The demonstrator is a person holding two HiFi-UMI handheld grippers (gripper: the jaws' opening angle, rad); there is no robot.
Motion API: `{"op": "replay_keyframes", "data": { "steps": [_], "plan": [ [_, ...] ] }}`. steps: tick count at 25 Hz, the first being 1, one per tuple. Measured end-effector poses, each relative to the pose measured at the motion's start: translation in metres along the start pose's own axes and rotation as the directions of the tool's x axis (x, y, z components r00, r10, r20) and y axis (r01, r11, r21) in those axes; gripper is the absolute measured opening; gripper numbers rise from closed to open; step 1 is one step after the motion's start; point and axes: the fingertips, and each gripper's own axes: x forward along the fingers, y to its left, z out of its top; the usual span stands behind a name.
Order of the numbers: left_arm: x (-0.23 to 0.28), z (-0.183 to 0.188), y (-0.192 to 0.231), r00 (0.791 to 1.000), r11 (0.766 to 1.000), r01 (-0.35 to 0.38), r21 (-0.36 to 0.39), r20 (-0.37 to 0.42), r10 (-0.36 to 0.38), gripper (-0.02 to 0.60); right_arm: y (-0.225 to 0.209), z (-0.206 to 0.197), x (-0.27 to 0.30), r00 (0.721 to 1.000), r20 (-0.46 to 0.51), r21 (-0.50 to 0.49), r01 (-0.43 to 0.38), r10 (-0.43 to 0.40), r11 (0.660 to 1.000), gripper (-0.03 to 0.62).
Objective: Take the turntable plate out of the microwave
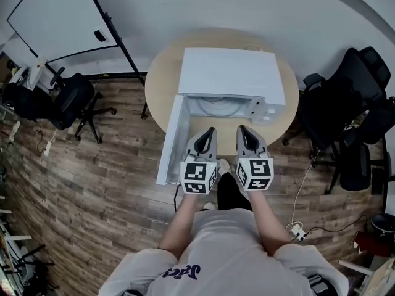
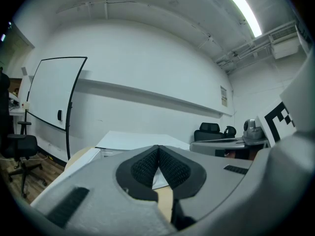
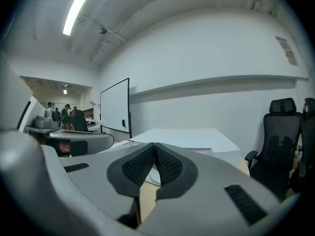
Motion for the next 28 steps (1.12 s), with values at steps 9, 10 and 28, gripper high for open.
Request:
{"op": "replay_keyframes", "data": {
  "steps": [9,10,28],
  "plan": [
    [0.055,-0.071,0.020,0.987,0.985,-0.012,-0.171,-0.158,-0.015,0.015,-0.026,-0.037,0.041,0.996,-0.082,0.037,-0.022,0.025,0.999,0.015],
    [0.060,-0.079,0.023,0.985,0.980,-0.021,-0.196,-0.171,-0.013,0.015,-0.029,-0.041,0.046,0.996,-0.091,0.041,-0.023,0.027,0.999,0.015],
    [0.157,-0.220,0.050,0.922,0.753,-0.177,-0.634,-0.374,-0.098,0.171,-0.075,-0.114,0.104,0.961,-0.267,0.165,-0.025,0.069,0.986,0.015]
  ]
}}
